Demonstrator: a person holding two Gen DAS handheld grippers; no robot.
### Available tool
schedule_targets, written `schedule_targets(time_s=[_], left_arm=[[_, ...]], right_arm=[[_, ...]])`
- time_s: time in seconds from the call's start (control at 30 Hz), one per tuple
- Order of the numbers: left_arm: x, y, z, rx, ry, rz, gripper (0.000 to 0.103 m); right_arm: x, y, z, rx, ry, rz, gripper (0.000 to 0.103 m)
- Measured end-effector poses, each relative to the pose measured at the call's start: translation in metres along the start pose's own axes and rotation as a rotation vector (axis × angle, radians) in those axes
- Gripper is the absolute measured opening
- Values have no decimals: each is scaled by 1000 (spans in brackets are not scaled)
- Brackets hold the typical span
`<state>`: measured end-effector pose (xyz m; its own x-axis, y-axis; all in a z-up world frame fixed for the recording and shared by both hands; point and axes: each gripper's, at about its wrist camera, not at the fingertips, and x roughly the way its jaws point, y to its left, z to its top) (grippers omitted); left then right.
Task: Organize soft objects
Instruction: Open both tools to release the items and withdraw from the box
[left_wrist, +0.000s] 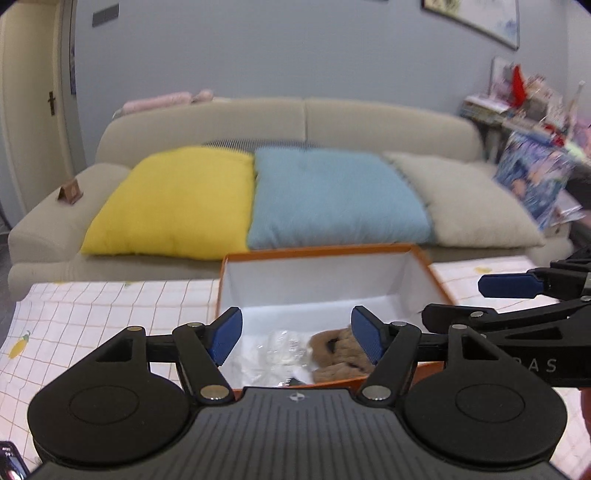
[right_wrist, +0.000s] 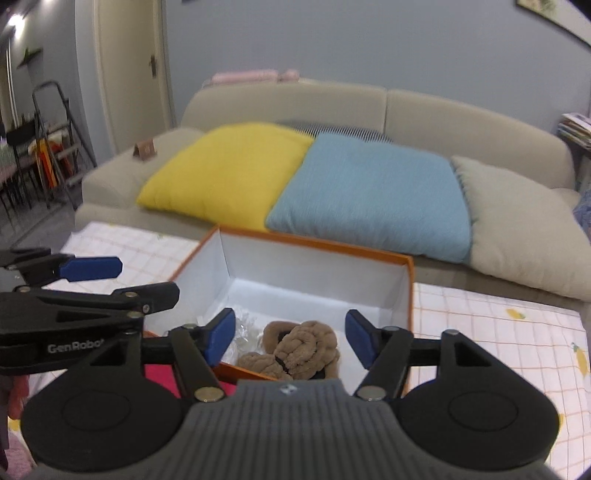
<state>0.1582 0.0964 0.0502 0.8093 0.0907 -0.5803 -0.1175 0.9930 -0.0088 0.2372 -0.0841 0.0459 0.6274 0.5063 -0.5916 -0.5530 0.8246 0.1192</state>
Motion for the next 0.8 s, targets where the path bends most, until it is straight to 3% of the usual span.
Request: schedule_targets(time_s=[0.17,0.3,0.5,0.8], left_arm=[[-35,-13,-15,-10,-38,-68,81],[-53,-22,-36,-34,-33,-107,80],[-63,-32,-72,-56,11,-152,81],[-52,-51,-119,-13,167,-229,80]], right_arm=[[-49,-4,-21,3,-86,-8,67],[-75,-10,-46,35,-101,-30,67],[-103,-21,-94,113,-65,-96,67],[-113,-44,-159,241,69,-196,70]])
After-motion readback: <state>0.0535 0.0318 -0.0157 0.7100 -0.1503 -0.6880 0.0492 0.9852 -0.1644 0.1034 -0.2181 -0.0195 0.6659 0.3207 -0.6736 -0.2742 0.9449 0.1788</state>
